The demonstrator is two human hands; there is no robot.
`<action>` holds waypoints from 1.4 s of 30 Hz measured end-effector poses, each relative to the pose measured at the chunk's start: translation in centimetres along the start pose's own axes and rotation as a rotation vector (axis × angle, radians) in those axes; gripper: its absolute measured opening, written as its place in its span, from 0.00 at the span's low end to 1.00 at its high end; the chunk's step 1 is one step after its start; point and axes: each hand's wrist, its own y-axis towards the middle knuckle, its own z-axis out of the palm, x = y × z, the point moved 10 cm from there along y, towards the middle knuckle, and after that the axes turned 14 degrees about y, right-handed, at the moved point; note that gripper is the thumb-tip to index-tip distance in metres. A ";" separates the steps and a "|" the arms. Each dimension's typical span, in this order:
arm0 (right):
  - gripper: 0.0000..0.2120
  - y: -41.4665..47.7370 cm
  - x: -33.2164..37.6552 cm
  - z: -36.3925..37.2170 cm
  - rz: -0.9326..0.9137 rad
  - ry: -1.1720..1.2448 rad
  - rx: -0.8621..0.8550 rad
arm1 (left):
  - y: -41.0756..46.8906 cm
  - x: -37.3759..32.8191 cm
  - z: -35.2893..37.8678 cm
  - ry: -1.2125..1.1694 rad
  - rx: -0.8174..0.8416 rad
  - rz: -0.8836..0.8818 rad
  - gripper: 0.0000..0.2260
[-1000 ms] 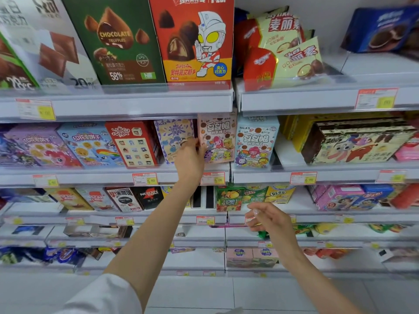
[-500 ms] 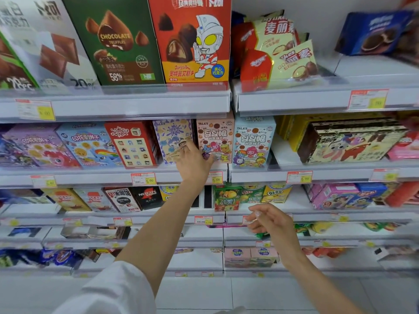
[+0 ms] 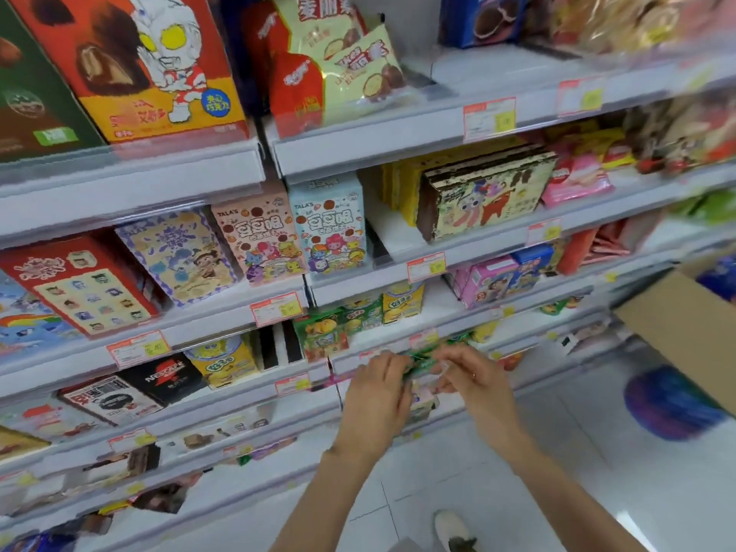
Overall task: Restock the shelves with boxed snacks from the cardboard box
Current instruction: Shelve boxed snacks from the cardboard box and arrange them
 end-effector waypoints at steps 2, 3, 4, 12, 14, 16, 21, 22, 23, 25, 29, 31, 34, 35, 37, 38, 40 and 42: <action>0.11 -0.9 -0.3 -3.7 -0.007 -0.049 -0.092 | 0.3 -2.9 1.3 -0.001 0.014 0.097 0.08; 0.09 -1.5 -0.3 -5.6 -0.010 -0.088 -0.139 | 0.4 -4.2 1.9 -0.025 0.031 0.123 0.08; 0.09 -2.2 -0.3 -7.5 -0.010 -0.135 -0.180 | 0.6 -5.5 2.5 -0.057 0.051 0.139 0.08; 0.19 -10.4 1.2 -23.6 0.022 -0.291 -0.546 | 2.7 -20.8 6.2 -0.292 0.168 0.377 0.09; 0.17 -12.7 1.5 -28.1 0.022 -0.214 -0.670 | 3.4 -25.4 6.8 -0.355 0.179 0.450 0.08; 0.14 -14.7 1.7 -32.4 0.009 -0.149 -0.779 | 4.1 -30.2 7.9 -0.414 0.223 0.525 0.08; 0.14 -18.1 2.0 -43.2 0.010 -0.096 -0.949 | 6.8 -42.5 10.6 -0.484 0.271 0.638 0.07; 0.14 -18.6 2.1 -45.4 0.012 -0.093 -0.969 | 7.4 -44.9 11.1 -0.495 0.272 0.649 0.08; 0.15 -19.0 2.3 -47.7 0.020 -0.099 -0.981 | 8.1 -47.2 11.6 -0.501 0.281 0.654 0.08; 0.15 -19.4 2.5 -51.9 0.052 -0.108 -0.987 | 9.2 -51.4 12.7 -0.490 0.304 0.667 0.08; 0.15 -18.4 3.9 -59.7 0.083 -0.153 -0.946 | 11.6 -56.9 15.3 -0.493 0.378 0.617 0.08; 0.14 -17.0 4.2 -63.2 0.115 -0.163 -0.917 | 12.7 -58.7 16.6 -0.494 0.400 0.592 0.07; 0.14 -14.1 4.1 -67.7 0.152 -0.162 -0.878 | 14.2 -60.4 19.1 -0.458 0.456 0.561 0.07; 0.13 -12.9 4.1 -69.1 0.159 -0.166 -0.867 | 14.9 -60.9 20.0 -0.436 0.470 0.549 0.07; 0.13 -10.2 4.3 -71.8 0.167 -0.186 -0.837 | 16.5 -62.0 21.8 -0.397 0.476 0.531 0.07; 0.13 -8.7 4.4 -73.1 0.173 -0.204 -0.816 | 17.6 -62.7 22.6 -0.387 0.467 0.524 0.06; 0.13 -5.5 4.6 -75.8 0.180 -0.245 -0.772 | 20.1 -64.5 24.3 -0.382 0.459 0.512 0.06; 0.12 -2.5 4.6 -78.5 0.183 -0.264 -0.745 | 22.7 -66.8 26.4 -0.380 0.474 0.512 0.08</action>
